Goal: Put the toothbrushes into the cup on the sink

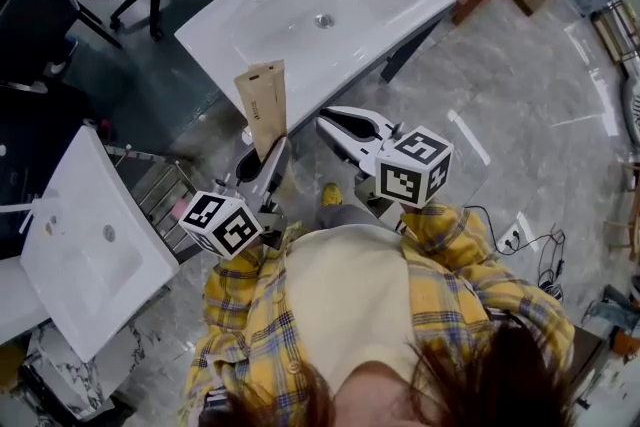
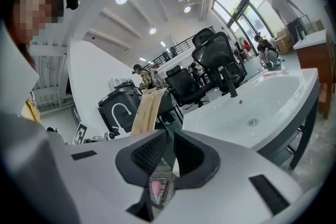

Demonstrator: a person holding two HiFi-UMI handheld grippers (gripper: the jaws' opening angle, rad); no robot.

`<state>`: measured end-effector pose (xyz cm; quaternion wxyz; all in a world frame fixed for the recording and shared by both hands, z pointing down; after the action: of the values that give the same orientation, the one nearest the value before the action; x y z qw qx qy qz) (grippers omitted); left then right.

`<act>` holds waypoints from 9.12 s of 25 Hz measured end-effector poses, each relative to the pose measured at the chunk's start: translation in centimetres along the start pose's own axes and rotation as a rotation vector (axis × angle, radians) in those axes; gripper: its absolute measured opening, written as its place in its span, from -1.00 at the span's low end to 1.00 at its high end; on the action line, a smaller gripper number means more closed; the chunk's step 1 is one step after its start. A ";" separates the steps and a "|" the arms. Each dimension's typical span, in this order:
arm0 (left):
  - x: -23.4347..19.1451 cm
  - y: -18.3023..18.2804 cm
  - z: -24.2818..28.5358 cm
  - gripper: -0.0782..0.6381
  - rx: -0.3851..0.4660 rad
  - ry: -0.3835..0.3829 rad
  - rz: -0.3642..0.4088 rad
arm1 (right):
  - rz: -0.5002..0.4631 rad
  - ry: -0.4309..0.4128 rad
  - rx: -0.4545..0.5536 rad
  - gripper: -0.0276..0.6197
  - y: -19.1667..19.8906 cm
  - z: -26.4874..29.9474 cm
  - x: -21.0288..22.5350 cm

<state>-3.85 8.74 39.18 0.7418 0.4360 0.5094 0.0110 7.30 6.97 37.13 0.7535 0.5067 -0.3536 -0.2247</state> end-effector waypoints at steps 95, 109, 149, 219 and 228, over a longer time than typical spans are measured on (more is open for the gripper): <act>-6.8 -11.4 11.5 -0.58 -0.080 0.396 -0.250 | 0.176 -0.469 0.104 -0.84 -13.2 14.6 11.7; -7.4 -12.2 11.1 -0.58 0.009 0.369 -0.285 | 0.189 -0.395 0.100 -0.86 -13.2 14.0 12.3; -11.0 -12.9 7.6 -0.76 0.193 0.105 -0.303 | -0.053 -0.094 0.301 -0.87 -22.8 16.1 19.3; -8.6 -11.5 10.7 -0.76 -0.054 0.231 -0.215 | 0.147 -0.267 0.047 -0.86 -12.0 15.8 12.4; -7.0 -10.3 10.8 -0.76 -0.134 0.331 -0.188 | 0.211 -0.420 -0.001 -0.65 -11.0 15.1 9.5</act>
<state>-3.39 -7.76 38.70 0.6731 0.3284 0.6610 0.0471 2.21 -13.03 33.49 0.6828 0.4088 -0.5535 -0.2456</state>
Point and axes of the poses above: the fingertips, and each gripper's own axes: z forward along the fingers, x to its right, y out of its underside, the point moved 3 cm from there along -z, backward along the fingers, and after that the axes turned 11 degrees about -z, right-handed, at the moved point
